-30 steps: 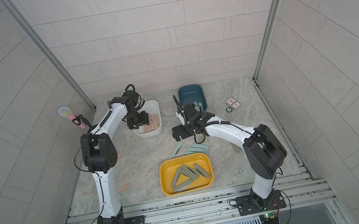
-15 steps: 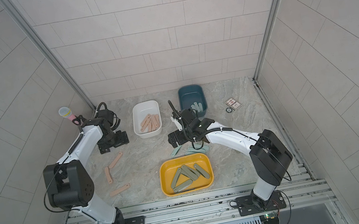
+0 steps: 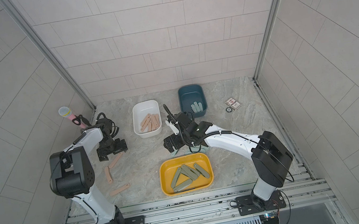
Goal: Place the fruit knives into the storage box by color
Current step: Pick up the fruit knife from the center of the board.
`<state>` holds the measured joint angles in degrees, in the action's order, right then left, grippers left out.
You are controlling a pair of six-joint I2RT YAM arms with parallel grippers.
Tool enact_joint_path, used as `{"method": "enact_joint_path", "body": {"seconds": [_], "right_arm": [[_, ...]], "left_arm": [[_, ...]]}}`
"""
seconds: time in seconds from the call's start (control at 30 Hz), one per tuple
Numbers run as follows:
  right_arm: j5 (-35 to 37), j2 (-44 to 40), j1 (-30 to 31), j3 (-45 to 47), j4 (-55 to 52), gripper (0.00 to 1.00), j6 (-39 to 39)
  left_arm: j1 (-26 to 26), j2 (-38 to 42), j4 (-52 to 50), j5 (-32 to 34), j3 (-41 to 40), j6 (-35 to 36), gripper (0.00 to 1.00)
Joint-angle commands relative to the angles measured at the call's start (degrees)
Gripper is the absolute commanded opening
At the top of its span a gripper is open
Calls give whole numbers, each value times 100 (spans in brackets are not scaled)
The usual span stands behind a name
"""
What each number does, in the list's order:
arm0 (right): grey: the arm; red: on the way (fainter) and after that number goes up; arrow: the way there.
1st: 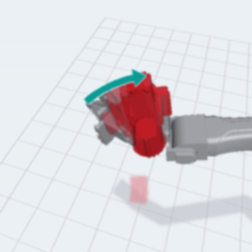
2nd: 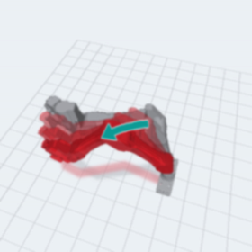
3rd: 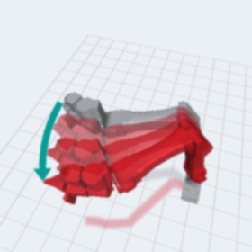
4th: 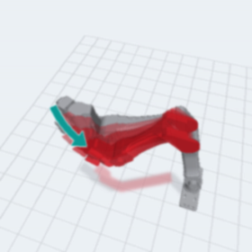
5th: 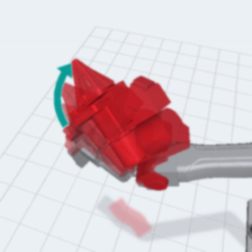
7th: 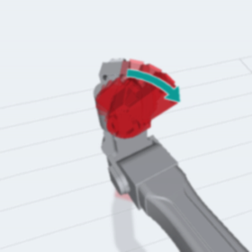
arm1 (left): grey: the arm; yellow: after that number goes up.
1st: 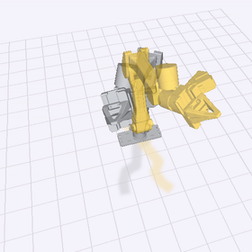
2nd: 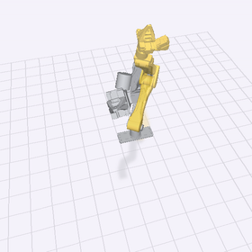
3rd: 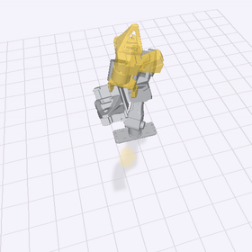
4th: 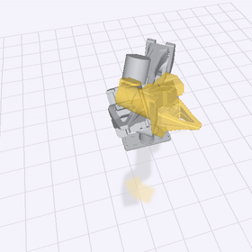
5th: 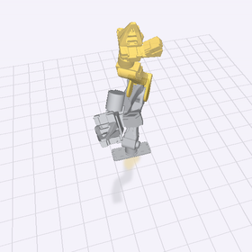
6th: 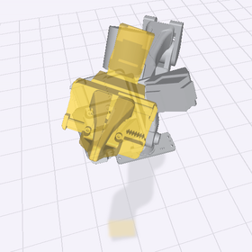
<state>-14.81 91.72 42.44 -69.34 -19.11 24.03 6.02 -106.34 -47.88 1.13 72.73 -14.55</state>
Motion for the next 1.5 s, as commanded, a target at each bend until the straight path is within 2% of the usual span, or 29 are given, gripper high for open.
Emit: {"method": "enact_joint_path", "body": {"seconds": [0.0,0.27,0.43,0.53,0.97,1.27,1.47], "right_arm": [[8,-231,-16,17,-48,100,-32],[-7,-323,-125,68,-84,100,-72],[-39,-304,-156,-18,-93,100,-103],[-48,-326,-165,-3,-100,100,-109],[-15,-461,-200,105,-123,100,-118],[24,-511,-218,166,-130,100,-36],[97,-279,-251,-44,-84,100,30]], "left_arm": [[37,-262,90,40,50,145,100],[156,-526,-51,-131,163,15,99],[145,-291,-208,-446,-14,-216,83],[116,-107,-237,-621,-196,-317,78],[-6,74,-234,-631,-602,-472,36],[-85,237,-328,-730,-598,-433,15],[-828,854,-716,-511,43,-488,13]]}}
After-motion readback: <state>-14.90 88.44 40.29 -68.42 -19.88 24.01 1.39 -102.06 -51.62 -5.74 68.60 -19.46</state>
